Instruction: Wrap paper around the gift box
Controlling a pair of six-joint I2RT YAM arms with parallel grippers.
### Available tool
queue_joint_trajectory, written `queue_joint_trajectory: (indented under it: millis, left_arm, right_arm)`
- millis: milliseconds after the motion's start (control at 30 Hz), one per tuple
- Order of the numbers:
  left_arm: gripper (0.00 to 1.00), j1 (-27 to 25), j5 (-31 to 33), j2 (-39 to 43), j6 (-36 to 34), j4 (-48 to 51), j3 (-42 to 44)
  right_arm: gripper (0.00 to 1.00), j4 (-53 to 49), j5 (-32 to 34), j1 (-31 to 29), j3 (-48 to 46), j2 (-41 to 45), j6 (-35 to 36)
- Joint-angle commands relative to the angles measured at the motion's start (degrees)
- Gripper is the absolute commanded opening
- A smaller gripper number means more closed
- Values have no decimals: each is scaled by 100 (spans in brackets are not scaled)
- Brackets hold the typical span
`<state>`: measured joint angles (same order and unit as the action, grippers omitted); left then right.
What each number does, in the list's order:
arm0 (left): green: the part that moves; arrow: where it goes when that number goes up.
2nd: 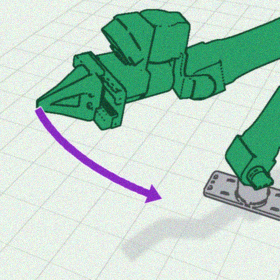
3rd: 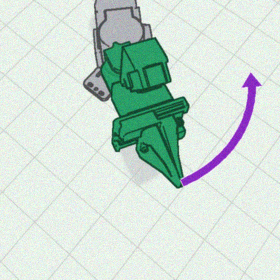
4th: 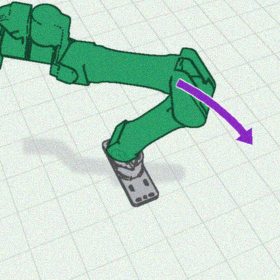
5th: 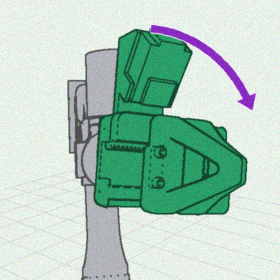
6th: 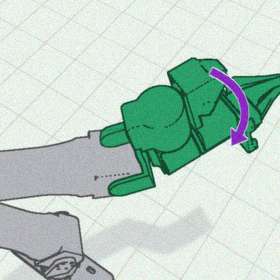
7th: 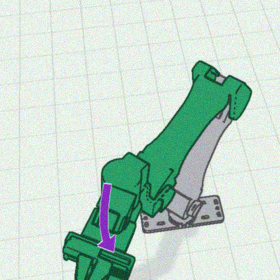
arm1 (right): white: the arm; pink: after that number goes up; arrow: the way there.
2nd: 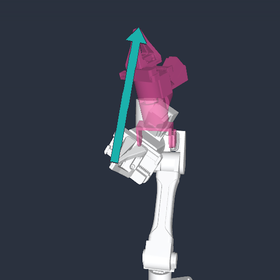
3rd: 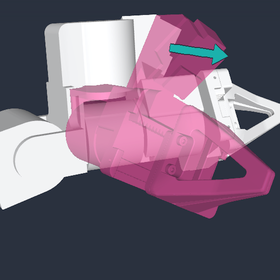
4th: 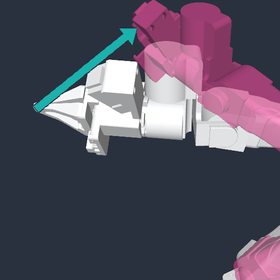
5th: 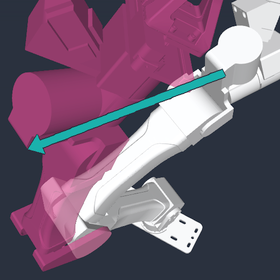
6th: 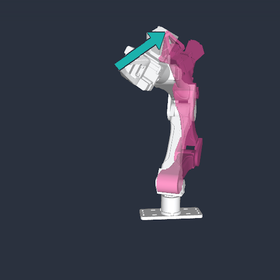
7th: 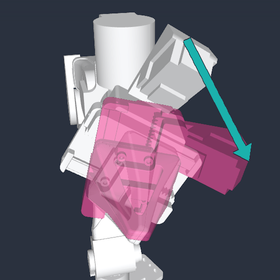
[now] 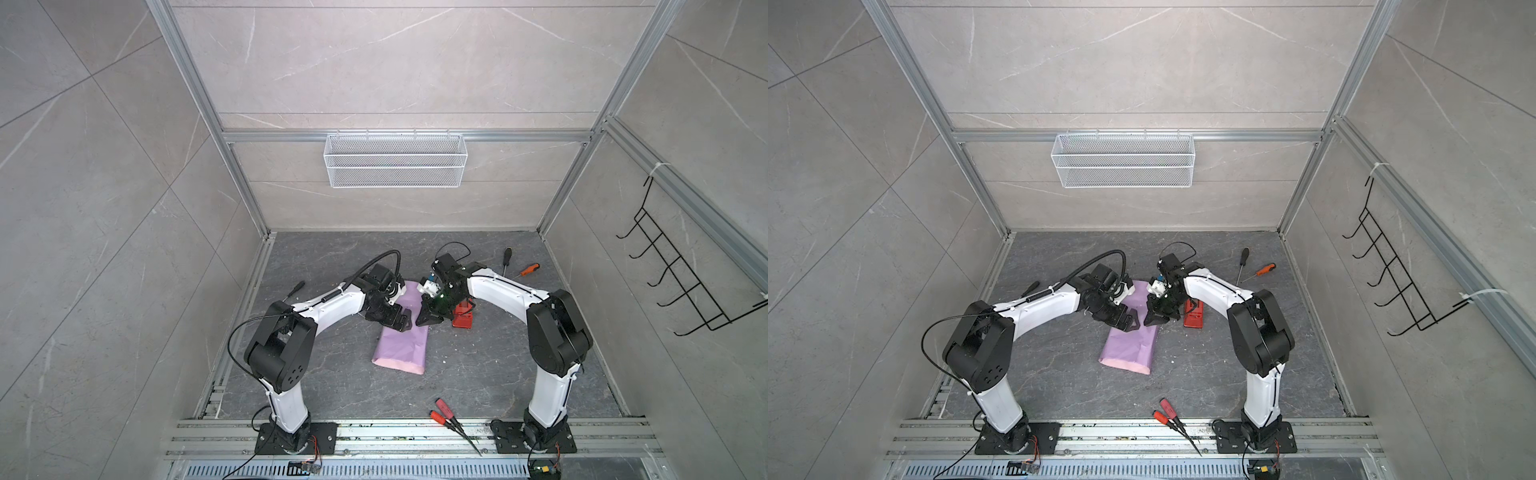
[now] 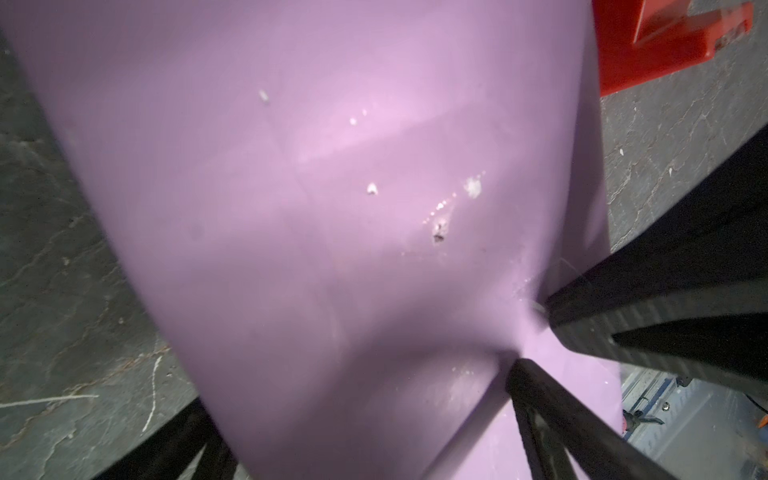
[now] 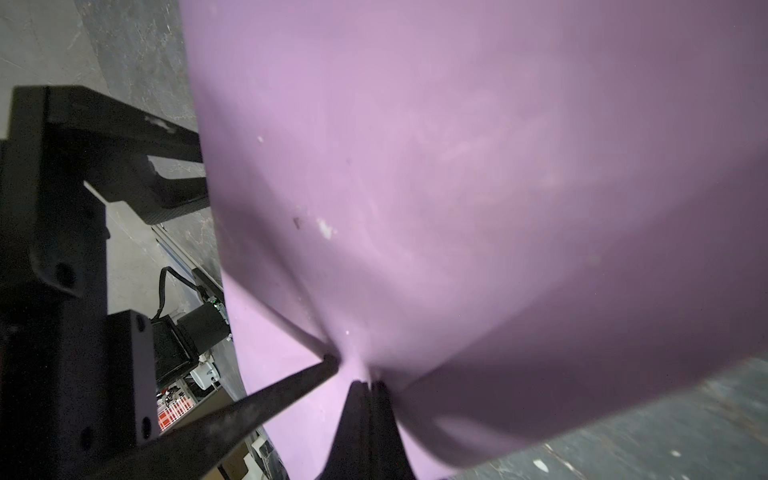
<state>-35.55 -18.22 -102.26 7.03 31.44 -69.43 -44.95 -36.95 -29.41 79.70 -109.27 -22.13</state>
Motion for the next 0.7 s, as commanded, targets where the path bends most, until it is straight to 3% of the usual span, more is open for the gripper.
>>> queue_joint_trajectory:
  millis: [0, 433, 600, 633, 667]
  left_arm:
    - [97, -68, 444, -134, -96, 176, 100]
    - [100, -66, 310, 110, -234, 836, -865]
    - [100, 39, -152, 338, -432, 1236, -1331]
    - [97, 62, -236, 391, -510, 1336, -1424]
    - [86, 110, -382, 444, -589, 1408, -1490]
  right_arm:
    - [0, -255, 378, -21, -216, -156, 174]
    - [0, -300, 591, -13, -346, -383, 209]
    - [0, -300, 601, -13, -344, -446, 209]
    - [0, -303, 602, -4, -343, -454, 209]
    - [0, -312, 595, -4, -337, -463, 209]
